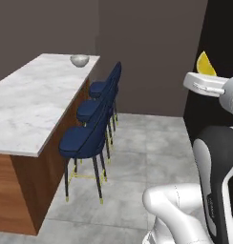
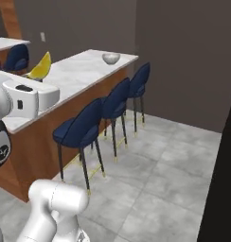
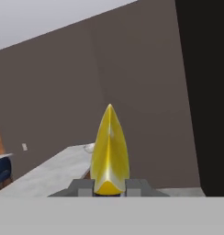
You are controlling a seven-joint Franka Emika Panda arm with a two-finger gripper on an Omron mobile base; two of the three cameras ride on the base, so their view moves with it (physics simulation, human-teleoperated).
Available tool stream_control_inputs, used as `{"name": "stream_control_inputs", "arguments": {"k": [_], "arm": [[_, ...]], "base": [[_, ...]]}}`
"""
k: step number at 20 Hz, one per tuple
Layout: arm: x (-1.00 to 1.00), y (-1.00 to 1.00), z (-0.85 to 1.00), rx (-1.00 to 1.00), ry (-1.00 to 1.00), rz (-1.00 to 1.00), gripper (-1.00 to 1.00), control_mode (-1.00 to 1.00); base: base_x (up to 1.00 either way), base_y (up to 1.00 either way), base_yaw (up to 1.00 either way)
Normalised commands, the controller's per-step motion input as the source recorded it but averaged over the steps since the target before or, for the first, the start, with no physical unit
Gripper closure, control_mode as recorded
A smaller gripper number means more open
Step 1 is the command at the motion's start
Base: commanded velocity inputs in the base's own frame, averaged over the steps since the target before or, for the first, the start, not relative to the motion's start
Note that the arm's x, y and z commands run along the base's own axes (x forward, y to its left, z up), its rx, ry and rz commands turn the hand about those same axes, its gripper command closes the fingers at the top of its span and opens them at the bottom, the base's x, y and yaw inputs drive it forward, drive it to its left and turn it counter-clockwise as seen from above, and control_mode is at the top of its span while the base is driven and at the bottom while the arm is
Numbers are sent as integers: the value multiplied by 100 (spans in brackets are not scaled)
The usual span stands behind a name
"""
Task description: There is a bowl on the dining counter. Grab a lemon wedge from the fridge and place it in the bowl. Then get the liquor bottle and glass cup from the cabinet and place them next to the bowl.
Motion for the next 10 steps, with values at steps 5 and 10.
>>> {"name": "stream_control_inputs", "arguments": {"k": [5, 10], "arm": [[0, 0, 0, 0, 0, 0, 100, 100], [0, 0, 0, 0, 0, 0, 100, 100]], "base": [[33, -81, 28], [56, -55, 37]]}}
